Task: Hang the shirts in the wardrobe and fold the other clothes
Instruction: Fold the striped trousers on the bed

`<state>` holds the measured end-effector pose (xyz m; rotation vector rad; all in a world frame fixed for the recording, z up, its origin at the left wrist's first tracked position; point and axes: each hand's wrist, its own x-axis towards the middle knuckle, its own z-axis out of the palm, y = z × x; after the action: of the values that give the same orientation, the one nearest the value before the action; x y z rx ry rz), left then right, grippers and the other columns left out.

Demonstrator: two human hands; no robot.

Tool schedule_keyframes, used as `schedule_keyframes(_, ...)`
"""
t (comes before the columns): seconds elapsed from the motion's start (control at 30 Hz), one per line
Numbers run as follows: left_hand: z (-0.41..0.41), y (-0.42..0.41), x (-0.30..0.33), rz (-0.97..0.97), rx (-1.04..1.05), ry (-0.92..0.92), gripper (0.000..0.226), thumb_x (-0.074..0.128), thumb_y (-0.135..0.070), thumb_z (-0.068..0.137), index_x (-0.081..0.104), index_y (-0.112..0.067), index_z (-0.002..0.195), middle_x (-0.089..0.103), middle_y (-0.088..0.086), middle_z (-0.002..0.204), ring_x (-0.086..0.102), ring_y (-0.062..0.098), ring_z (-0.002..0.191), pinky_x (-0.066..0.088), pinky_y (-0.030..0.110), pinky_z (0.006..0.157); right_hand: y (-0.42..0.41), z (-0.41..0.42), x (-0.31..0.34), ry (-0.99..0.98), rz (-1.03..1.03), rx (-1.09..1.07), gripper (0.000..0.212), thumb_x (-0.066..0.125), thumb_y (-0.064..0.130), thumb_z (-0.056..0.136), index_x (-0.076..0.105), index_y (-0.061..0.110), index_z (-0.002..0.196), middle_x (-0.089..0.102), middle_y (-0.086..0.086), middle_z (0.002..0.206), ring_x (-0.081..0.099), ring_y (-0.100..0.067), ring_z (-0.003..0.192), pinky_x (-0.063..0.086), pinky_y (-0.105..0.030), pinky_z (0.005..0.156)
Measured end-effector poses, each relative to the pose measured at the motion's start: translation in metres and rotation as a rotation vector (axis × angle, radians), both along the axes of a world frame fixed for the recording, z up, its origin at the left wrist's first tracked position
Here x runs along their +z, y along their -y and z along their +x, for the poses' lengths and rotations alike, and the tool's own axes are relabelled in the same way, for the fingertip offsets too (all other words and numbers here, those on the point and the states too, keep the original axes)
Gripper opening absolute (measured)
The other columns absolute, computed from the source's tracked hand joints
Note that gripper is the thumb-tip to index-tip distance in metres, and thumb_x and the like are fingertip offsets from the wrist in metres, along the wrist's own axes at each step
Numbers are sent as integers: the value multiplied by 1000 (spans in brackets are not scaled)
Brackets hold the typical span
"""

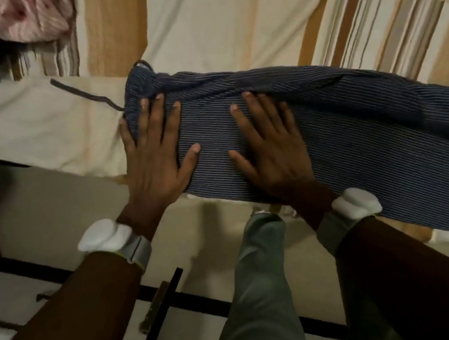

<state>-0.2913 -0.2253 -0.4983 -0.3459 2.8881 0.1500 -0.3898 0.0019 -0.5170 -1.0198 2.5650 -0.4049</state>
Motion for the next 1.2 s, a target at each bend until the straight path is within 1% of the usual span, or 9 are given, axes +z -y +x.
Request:
schedule_keyframes(0.23,-2,-4,2,22,46,-12,72,33,-59,105,20,-21,165,11,6,174,3,25,161,7,63,124,-88,-48,-2,-107,101,-244,68,36,59,107,21,24,164,16,-7,172,7,-29,160,2,-54,127)
schedule_keyframes(0.4,-14,-19,11,91,150,-63,67,46,-51,102,34,-20,159,16,9,172,7,29,160,4,67,123,-155,-86,1,-79,190,-763,88,13,75,100,17,15,165,7,-19,172,6,-42,158,8,-65,123)
schedule_keyframes(0.47,-28,-41,21,151,194,-147,59,55,-38,99,43,-18,153,20,11,171,11,33,159,4,68,122,-151,-79,10,-113,149,-875,91,15,75,100,17,10,164,7,-23,170,6,-42,158,8,-66,123)
schedule_keyframes(0.53,-49,-92,28,215,91,-201,53,57,-32,99,49,-17,149,23,12,170,14,36,158,5,66,124,-154,-53,21,-147,90,-771,82,28,66,106,16,10,164,6,-22,171,4,-41,158,2,-63,125)
schedule_keyframes(0.6,-68,-145,34,313,-109,-182,53,59,-33,100,50,-17,149,22,13,170,12,35,159,7,64,124,-157,-13,18,-112,62,-501,78,35,61,107,16,13,165,4,-20,171,1,-39,159,-2,-60,126)
schedule_keyframes(0.7,-78,-221,25,393,-442,-66,58,55,-39,103,42,-19,156,15,11,172,5,33,160,7,63,125,-194,22,2,-56,67,-309,72,30,61,107,19,19,165,7,-14,172,2,-33,160,7,-59,126)
schedule_keyframes(0.8,-84,-279,6,384,-637,10,62,47,-44,106,33,-19,161,10,9,173,4,31,160,6,65,124,-266,22,-6,-69,117,-375,69,32,60,107,22,24,165,9,-10,173,4,-29,160,6,-53,128)
schedule_keyframes(1.0,-113,-335,-2,272,-702,61,77,46,-59,99,27,-19,162,10,9,173,4,34,160,4,70,122,-417,0,-5,-109,206,-794,63,28,58,109,20,29,165,12,-7,173,6,-31,160,3,-50,128)
schedule_keyframes(1.2,-134,-406,-5,244,-796,94,88,46,-68,93,24,-20,163,11,9,173,9,36,159,1,71,122,-502,-8,-3,-123,175,-929,64,27,54,111,15,22,166,9,-7,173,4,-28,160,3,-51,128)
